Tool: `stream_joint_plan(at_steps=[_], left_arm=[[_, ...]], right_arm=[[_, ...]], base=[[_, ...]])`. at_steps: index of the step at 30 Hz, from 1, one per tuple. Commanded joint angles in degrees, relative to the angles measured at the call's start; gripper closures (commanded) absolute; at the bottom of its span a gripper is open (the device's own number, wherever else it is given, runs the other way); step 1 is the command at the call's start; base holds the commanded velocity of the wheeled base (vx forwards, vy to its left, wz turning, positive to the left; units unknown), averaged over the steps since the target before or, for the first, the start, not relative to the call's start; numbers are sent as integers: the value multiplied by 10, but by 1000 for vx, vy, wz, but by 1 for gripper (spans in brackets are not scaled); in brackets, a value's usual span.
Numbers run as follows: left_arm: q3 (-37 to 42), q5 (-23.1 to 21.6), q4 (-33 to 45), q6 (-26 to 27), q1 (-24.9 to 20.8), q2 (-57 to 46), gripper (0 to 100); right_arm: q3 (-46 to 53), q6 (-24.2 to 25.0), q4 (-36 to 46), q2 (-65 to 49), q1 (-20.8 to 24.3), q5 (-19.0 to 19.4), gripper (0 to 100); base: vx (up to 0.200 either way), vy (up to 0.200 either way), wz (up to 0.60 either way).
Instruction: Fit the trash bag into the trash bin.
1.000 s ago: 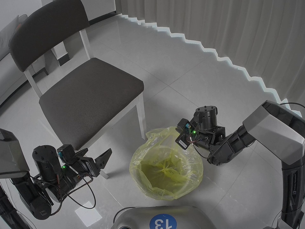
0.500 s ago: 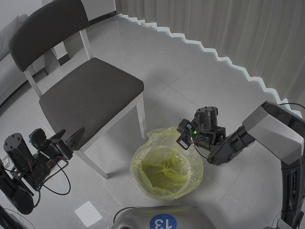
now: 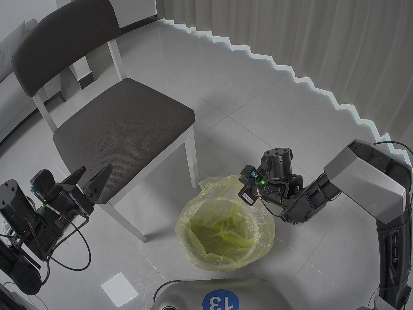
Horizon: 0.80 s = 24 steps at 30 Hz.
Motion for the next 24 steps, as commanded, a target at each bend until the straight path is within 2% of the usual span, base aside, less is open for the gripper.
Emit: stream_joint_plan(at_steps=[1,24], left_arm=[[12,1,-7,0,-21,-6,0],[32,1,-7,-3,-35,-5,0]], right_arm=[[-10,0,1,13,0,0,100],[-31,1,-2,74,-4,0,100]], base=[[0,0,0],[0,0,0]])
